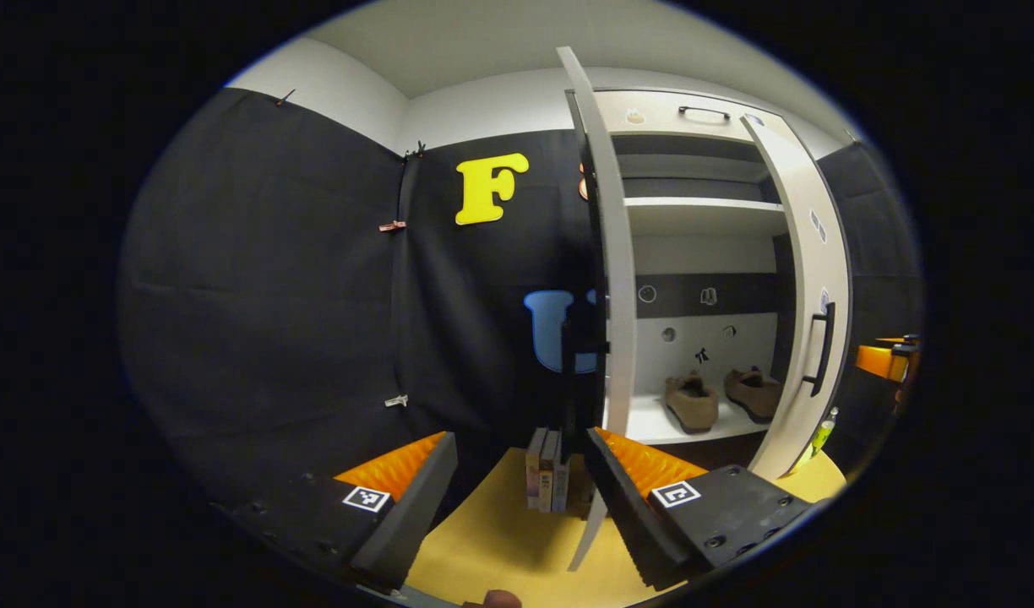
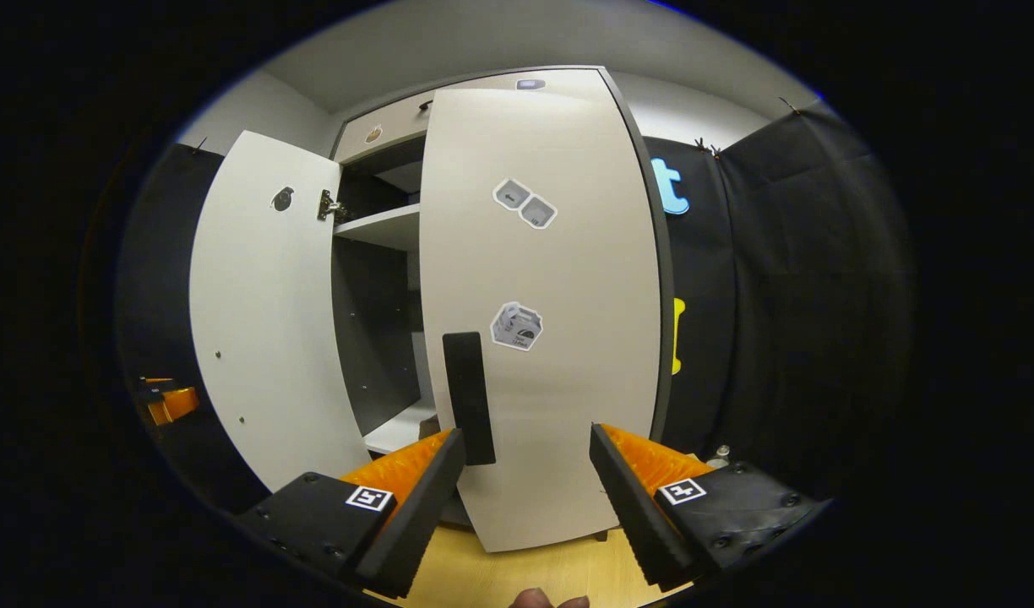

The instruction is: Grab one shoe with the right hand and put it into the shoe cabinet, grab the other shoe with the left hand and put it into the shoe cabinet; then close the right door with the right hand and the left door with the left hand.

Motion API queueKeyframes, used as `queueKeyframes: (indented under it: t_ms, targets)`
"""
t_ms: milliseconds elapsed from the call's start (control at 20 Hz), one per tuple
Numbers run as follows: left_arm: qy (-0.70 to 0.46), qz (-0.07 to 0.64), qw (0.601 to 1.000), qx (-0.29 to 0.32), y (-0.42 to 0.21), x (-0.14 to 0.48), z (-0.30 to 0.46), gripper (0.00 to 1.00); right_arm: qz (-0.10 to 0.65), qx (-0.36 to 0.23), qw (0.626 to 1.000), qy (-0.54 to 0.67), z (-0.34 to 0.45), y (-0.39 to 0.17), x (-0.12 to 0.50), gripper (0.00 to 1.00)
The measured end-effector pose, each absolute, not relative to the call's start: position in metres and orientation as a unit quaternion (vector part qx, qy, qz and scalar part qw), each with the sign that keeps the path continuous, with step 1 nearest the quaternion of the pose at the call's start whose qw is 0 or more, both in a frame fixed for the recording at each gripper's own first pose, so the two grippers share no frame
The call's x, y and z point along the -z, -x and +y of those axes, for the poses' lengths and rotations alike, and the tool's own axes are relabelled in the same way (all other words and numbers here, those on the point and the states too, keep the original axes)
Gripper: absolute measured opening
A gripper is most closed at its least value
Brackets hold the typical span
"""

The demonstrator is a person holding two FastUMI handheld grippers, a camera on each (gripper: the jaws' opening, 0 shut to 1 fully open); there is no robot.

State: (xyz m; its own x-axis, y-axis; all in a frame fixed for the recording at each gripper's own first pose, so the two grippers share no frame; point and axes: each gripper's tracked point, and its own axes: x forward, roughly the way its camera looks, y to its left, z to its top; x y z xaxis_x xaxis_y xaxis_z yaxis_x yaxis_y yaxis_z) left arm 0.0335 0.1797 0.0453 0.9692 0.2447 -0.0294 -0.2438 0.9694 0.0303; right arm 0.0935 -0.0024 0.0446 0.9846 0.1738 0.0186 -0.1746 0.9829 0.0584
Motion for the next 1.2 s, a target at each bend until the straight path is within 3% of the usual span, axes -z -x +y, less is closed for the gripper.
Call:
queueKeyframes:
  t_ms: [400,1200]
  targets:
    - [0.001,0.034,0.992,-0.119,-0.086,-0.025,0.217,0.96,-0.028,-0.067,0.997,-0.007,-0.013,-0.065,-0.053,0.98]
    - [0.004,0.051,0.998,-0.026,-0.09,-0.021,0.143,0.95,-0.021,-0.084,0.996,-0.025,-0.006,-0.064,-0.049,0.98]
